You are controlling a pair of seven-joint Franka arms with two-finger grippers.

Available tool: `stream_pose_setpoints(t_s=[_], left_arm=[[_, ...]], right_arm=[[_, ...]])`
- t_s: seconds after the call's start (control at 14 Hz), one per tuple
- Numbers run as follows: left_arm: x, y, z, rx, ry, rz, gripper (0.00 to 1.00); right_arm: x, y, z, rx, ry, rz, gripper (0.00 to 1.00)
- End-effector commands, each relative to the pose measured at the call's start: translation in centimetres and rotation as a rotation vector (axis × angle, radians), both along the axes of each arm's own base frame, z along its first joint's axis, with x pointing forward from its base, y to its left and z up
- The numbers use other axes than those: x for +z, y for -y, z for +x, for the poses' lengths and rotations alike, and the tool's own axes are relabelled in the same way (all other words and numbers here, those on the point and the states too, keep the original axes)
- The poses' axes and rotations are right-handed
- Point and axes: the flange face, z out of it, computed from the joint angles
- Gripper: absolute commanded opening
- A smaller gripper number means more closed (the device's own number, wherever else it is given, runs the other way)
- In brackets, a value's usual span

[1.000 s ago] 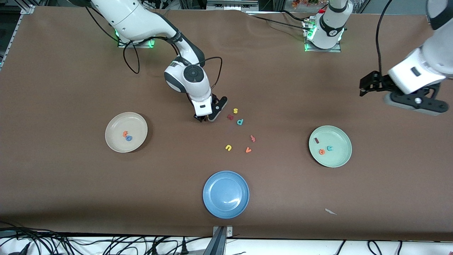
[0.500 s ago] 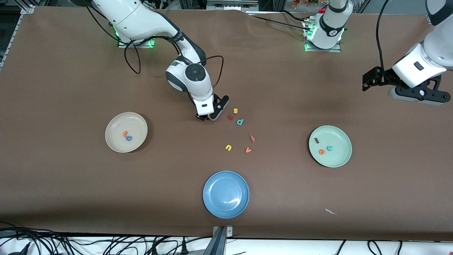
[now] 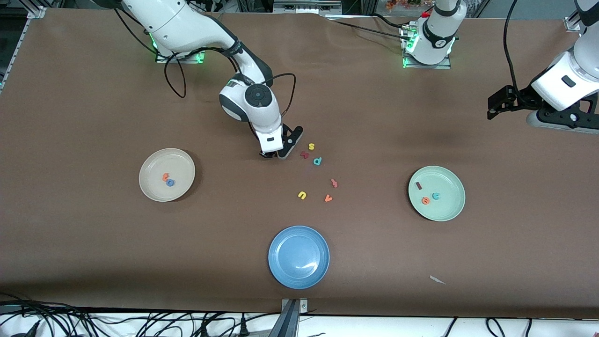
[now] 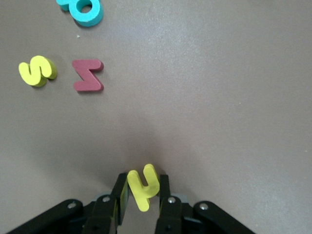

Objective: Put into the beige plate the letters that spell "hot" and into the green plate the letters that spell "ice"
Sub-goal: 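Grasp the yellow letter with the right gripper while the left gripper withdraws, then carry the yellow letter onto the beige plate and open the right gripper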

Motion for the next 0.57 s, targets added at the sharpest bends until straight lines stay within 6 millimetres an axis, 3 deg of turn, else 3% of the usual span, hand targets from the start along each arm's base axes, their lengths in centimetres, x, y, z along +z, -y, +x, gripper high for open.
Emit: stream_pose_setpoints(t_s=[0.0,0.21,0.43,0.5], left_arm=[[0.4,0.8,-0.2,0.005,0.01,-0.007,1.0],[0.4,1.9,-0.5,0.041,0.001,-0.001,1.0],[0.5,2.0,-0.4,0.045,0.0,-0.002,1.0],[0.8,2.1,-0.4,0.042,0.006,-0.003,1.0]], right_arm=[[-0.5,-0.5,0.4,-0.001,0.0,0.003,0.15],[1.5,-0.4,2.3,-0.061,-0.03,-0.027,0.05],[6.7,-0.6,4.9,-0.242,-0.118,-0.064,0.03],[7.6,0.0,5.6,-0.291,-0.127,-0.065,0.03]])
